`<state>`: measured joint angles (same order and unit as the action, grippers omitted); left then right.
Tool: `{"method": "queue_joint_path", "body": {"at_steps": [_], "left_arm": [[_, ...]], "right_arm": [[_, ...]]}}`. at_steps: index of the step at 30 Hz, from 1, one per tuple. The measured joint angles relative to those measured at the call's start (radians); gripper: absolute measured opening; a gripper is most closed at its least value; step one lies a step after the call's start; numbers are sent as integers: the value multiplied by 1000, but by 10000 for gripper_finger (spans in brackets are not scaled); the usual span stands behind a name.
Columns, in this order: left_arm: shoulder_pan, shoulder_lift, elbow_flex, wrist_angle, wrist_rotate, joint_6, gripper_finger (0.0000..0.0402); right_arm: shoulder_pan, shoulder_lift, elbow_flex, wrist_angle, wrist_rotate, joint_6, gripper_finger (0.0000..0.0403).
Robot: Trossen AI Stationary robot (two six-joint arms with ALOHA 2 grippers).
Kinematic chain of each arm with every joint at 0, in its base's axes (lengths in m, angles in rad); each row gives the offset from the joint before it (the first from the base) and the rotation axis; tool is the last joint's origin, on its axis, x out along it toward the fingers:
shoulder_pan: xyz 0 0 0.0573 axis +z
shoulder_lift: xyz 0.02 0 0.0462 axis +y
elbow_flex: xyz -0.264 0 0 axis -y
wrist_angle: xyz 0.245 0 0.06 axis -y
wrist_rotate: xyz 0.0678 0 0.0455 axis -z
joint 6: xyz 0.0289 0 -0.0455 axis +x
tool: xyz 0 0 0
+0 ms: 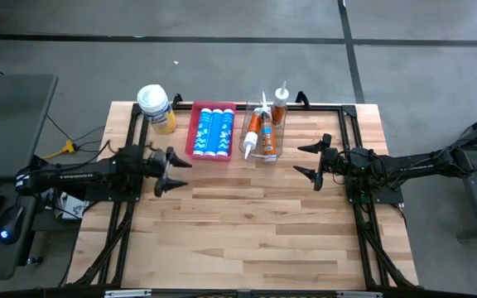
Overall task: Sort silicone sealant tubes
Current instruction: Return to Home Position
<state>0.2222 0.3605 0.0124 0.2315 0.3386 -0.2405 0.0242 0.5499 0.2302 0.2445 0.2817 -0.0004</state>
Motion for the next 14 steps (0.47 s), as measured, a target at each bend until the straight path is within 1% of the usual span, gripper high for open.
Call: {"method": "queue_joint_path", "body": {"at_steps": [4,7,11,14], "left_arm": [[0,-92,0,184,0,0,343],[0,-178,0,241,0,0,343],[0,-287,0,162,0,0,343],[0,-359,0,38,0,0,343]], "right_arm": [[0,0,0,0,0,0,321],[0,0,0,0,0,0,321],[0,0,0,0,0,0,321],[0,0,0,0,0,0,321]]}}
